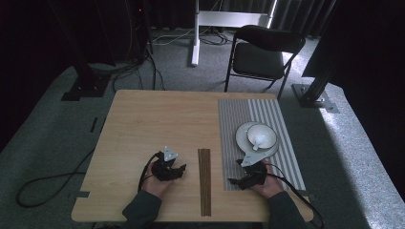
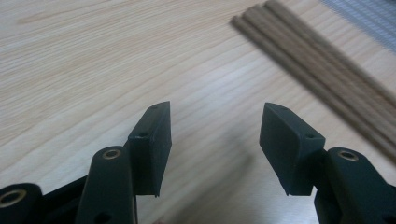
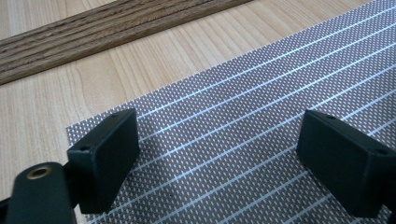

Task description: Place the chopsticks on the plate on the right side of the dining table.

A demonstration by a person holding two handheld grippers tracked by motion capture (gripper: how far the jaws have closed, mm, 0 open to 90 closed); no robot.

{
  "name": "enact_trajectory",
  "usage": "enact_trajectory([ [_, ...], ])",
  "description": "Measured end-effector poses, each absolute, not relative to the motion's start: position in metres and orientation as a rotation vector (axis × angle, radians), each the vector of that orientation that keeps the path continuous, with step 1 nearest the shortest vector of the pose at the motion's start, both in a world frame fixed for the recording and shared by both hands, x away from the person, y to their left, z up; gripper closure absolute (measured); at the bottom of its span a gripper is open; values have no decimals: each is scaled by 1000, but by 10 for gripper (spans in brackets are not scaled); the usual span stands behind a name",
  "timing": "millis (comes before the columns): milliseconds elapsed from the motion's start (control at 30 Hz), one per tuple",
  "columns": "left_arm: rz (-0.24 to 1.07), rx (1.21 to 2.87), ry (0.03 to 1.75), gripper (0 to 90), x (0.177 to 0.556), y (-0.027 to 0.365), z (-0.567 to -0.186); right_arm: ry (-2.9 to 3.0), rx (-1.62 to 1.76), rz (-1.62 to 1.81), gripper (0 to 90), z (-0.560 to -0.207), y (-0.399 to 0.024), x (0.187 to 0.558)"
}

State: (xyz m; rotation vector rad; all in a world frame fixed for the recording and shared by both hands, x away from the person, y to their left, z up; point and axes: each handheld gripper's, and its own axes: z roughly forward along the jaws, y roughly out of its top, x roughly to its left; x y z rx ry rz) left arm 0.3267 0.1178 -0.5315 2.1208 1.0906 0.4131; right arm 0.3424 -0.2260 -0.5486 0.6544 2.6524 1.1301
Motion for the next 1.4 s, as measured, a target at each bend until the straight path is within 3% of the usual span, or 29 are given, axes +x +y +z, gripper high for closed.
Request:
enact_trajectory([
  [800, 311, 2169, 906, 466, 297, 69, -529, 2652, 653, 1130, 123, -549, -226, 342],
  [1400, 304, 2207, 895, 506, 292, 61, -536, 2652, 653, 1130, 122, -549, -226, 342],
])
